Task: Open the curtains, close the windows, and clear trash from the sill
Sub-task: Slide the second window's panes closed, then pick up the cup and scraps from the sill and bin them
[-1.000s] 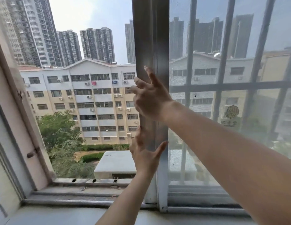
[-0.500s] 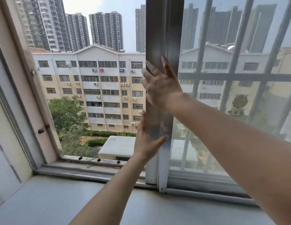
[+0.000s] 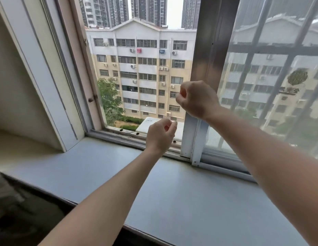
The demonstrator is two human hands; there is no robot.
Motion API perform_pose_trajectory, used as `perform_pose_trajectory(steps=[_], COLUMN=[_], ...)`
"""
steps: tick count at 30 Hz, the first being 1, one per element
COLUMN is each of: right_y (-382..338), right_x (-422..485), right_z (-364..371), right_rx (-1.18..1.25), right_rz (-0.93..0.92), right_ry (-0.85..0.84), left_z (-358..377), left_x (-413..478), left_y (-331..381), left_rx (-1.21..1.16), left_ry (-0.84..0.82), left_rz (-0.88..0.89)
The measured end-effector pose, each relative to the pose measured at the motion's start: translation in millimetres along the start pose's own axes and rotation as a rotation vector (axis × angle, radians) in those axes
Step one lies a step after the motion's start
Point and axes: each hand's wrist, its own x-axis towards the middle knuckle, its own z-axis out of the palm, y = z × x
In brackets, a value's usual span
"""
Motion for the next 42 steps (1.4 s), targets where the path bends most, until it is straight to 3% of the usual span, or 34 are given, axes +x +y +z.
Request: perform_pose_trajectory(steps=[5, 16, 24, 33, 37, 42], right_y=[-37.4, -50.7, 59.9, 245.0, 306.1, 351.8], right_x=[-30.5, -179.4, -289.9, -395.3, -419.0, -429.0], right_z=[1.4, -17.7, -83.1, -117.0, -123.9, -109.4], right_rx=[0.236, 0.295, 0.219, 0.214, 0.230, 0.348], right_rz=[0.121, 0.440, 0.729, 1.177, 1.222, 1.157], right_ry=[-0.208, -0.067, -0.055, -0.396, -0.432, -0.591], left_z=[-40.2, -18.0, 93.3, 271.3, 338.5, 400.7], left_x=[-48.6, -143.0, -191.3, -218.9, -224.3, -221.0], left_y=[-16.5, 7.4, 86.7, 156.7, 173.1, 178.0], left_rx=[-0.026, -0.039, -0.126, 0.084, 0.159, 0.477], left_ry=[-0.096, -0.315, -0.568, -0.815, -0.949, -1.037], left_rz=[-0.043, -0.031, 0.101, 0.240, 0.232, 0.300])
